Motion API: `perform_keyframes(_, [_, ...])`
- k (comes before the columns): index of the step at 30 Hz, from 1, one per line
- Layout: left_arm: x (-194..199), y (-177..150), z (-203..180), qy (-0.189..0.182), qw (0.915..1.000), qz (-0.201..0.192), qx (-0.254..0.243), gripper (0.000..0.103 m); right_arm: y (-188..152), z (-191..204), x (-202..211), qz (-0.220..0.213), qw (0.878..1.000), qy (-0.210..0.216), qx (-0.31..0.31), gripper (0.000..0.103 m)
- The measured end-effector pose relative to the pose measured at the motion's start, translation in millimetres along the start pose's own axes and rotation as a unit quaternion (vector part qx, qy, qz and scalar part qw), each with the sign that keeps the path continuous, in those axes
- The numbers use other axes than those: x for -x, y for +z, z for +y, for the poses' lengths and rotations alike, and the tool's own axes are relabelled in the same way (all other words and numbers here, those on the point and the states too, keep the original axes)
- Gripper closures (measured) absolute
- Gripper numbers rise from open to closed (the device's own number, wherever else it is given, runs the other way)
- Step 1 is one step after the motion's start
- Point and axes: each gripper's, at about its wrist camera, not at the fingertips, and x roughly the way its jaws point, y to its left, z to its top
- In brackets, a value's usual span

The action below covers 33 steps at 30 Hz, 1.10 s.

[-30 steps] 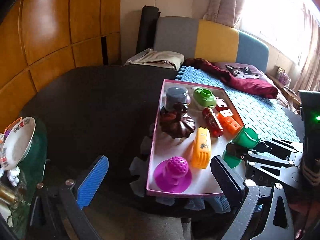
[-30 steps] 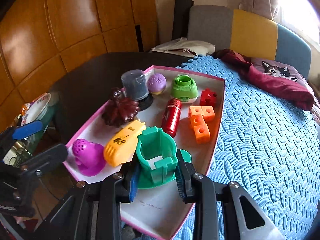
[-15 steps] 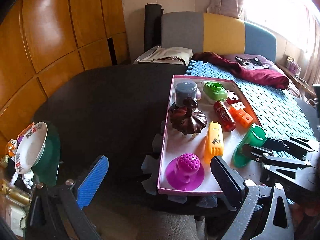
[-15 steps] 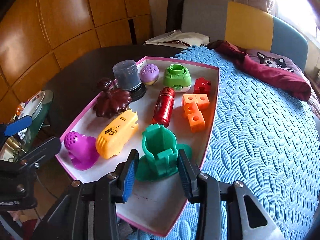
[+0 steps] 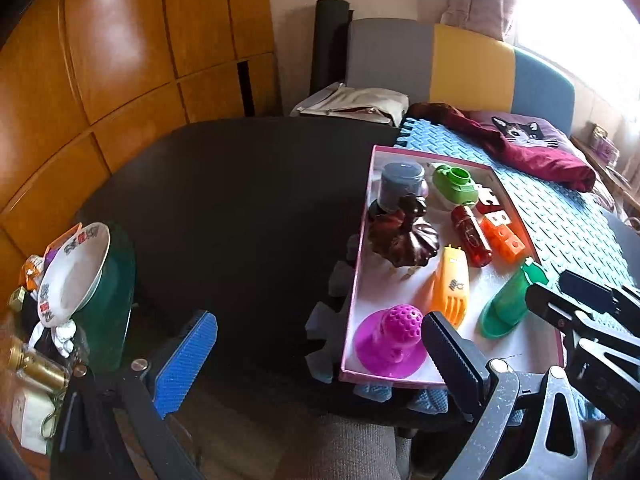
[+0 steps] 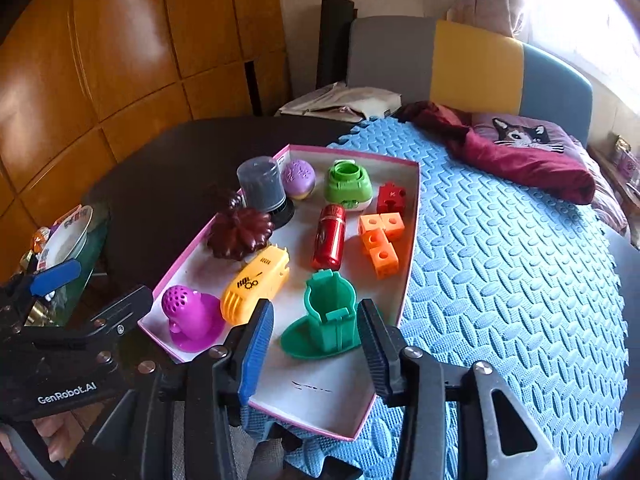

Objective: Organize rigid objects

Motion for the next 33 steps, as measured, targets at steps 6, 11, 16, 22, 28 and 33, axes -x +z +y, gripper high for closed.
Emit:
perform_keyframes(6, [1.6,7.3,2.9,-0.002,0.9998,0.016,0.013,0.0,4.1,3.4,4.9,-0.007,0.999,-0.034,-0.023,0.046])
perform_keyframes(11, [5.5,12.8,0.3,0.002,0.9999,0.01,0.004,0.0,8.1,4.2,2.6,-0.005,0.997,-0.062,-0.037,0.046])
perform_keyframes(16, [6.4,16.7,-6.7,0.003,0.9997,0.013,-0.019,0.0,12.5,4.0,2.7,-0.009,0.997,-0.066,-0.05,0.046])
perform_keyframes(22, [8.2,18.1,-11.9,-0.002,0.9996,0.008,-0.027,0.0,14.4,6.7,2.5,-0.013,0.996,-0.074,-0.049,0.046])
perform_keyframes(28, [4.9,20.4,-13.3,-0.02,0.9994,0.022,-0.018,0.0,15.1,3.9,3.7,-0.015,0.996,-0.074,-0.056,0.046])
perform_keyframes(33, [9.3,20.0,-18.8,-0.017,0.9995,0.011,-0.026,0.0,16.1,0.0,3.9,-0.012,0.995,-0.079,-0.062,0.046])
